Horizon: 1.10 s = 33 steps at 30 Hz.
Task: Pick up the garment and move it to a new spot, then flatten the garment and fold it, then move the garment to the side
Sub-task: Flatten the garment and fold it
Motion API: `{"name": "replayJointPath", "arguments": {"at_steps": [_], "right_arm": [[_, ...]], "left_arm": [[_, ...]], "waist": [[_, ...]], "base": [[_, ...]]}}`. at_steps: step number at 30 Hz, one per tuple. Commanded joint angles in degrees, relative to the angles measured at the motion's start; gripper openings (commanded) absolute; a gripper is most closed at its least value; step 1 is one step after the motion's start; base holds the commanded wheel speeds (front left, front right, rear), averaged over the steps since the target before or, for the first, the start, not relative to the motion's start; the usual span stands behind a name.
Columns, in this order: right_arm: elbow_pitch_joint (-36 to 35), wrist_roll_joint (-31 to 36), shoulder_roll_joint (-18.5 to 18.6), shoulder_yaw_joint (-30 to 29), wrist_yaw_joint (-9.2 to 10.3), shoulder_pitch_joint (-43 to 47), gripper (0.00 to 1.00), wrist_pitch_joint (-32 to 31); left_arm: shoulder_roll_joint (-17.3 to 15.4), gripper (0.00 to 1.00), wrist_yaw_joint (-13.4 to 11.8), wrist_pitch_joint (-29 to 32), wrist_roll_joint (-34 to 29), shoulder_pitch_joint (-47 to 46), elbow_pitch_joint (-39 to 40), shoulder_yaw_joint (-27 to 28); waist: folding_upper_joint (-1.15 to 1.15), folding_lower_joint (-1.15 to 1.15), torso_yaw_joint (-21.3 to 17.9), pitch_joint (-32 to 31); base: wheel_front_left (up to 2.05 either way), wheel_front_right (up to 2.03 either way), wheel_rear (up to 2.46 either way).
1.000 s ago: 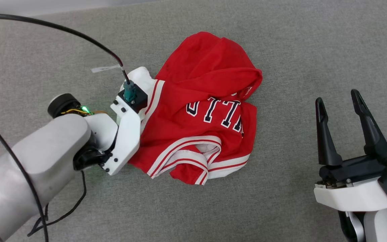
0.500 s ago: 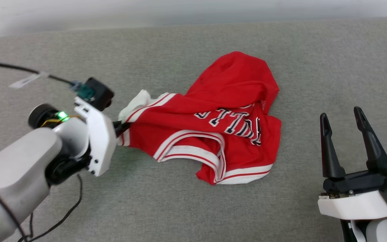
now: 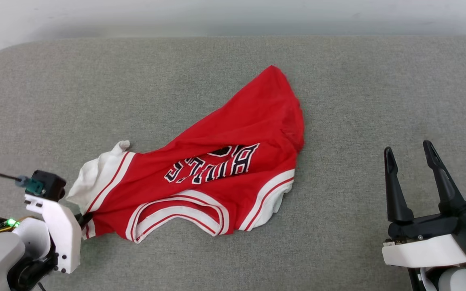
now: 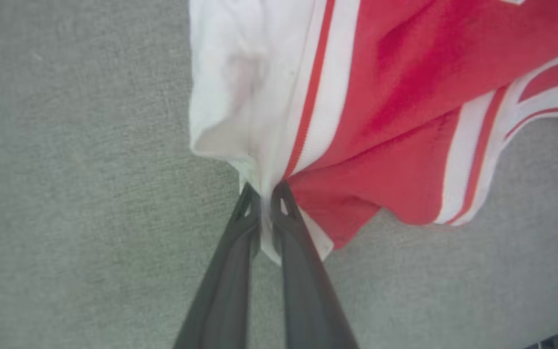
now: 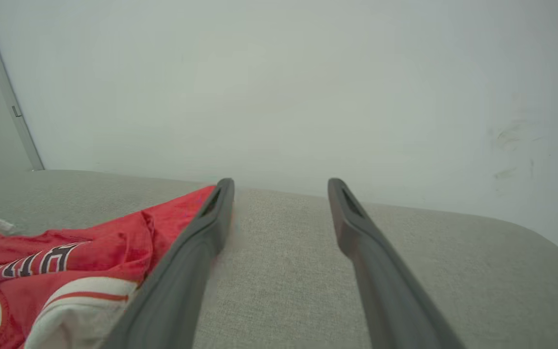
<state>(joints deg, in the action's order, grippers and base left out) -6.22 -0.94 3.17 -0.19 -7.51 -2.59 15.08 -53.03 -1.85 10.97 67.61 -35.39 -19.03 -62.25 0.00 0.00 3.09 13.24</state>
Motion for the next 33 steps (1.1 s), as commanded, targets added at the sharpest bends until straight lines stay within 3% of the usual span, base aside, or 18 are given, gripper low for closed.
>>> {"name": "replayJointPath", "arguments": {"at_steps": [1, 2, 4, 11, 17, 19, 26, 33], "right_arm": [[0.28, 0.27, -0.21, 0.00, 0.04, 0.50, 1.00, 0.13], [0.54, 0.38, -0.21, 0.10, 0.04, 0.47, 1.00, 0.12], [0.90, 0.43, -0.14, 0.11, 0.04, 0.55, 1.00, 0.13], [1.31, 0.33, -0.19, -0.21, 0.04, 1.53, 1.00, 0.13], [0.84, -0.05, -0.29, -0.32, 0.04, 2.16, 1.00, 0.13], [0.81, -0.19, -0.30, -0.23, 0.04, 2.22, 1.00, 0.13], [0.46, -0.44, -0.33, 0.42, 0.04, 1.15, 1.00, 0.13], [0.20, -0.38, -0.31, 0.66, 0.04, -0.19, 1.00, 0.12]], "left_arm": [[0.38, 0.00, -0.27, 0.00, -0.11, 0.98, -1.32, -0.34], [0.78, 0.00, -0.27, -0.35, -0.18, 1.13, -2.21, -0.40], [1.54, 1.00, -0.58, -2.11, -0.97, 0.48, -3.67, -0.06], [0.45, 1.00, -1.77, -6.55, -7.74, -5.26, -2.52, 0.48], [-2.01, 1.00, -4.34, -5.70, -12.43, -11.26, 7.31, 1.60], [-1.67, 1.00, -4.13, -4.62, -13.33, -13.15, 11.15, 1.64], [2.09, 1.00, -1.05, 3.34, -16.94, -18.46, 21.77, -2.29], [7.24, 1.00, 3.77, 13.45, -15.94, -19.91, 23.92, -7.73]], "waist": [[0.00, 0.00, -0.08, 0.00], [0.00, 0.00, -0.12, -0.05], [0.00, 0.00, -0.07, -0.42], [0.00, 0.00, 0.29, -2.79], [0.00, 0.00, 0.32, -4.23], [0.00, 0.00, 0.19, -4.45], [0.00, 0.00, -1.29, -4.03], [0.00, 0.00, -4.09, -2.23]], "base": [[0.00, 0.00, 0.00], [0.00, 0.00, 0.00], [0.00, 0.00, 0.00], [0.00, 0.00, 0.00], [0.00, 0.00, 0.00], [0.00, 0.00, 0.00], [0.00, 0.00, 0.00], [0.00, 0.00, 0.00]]}}
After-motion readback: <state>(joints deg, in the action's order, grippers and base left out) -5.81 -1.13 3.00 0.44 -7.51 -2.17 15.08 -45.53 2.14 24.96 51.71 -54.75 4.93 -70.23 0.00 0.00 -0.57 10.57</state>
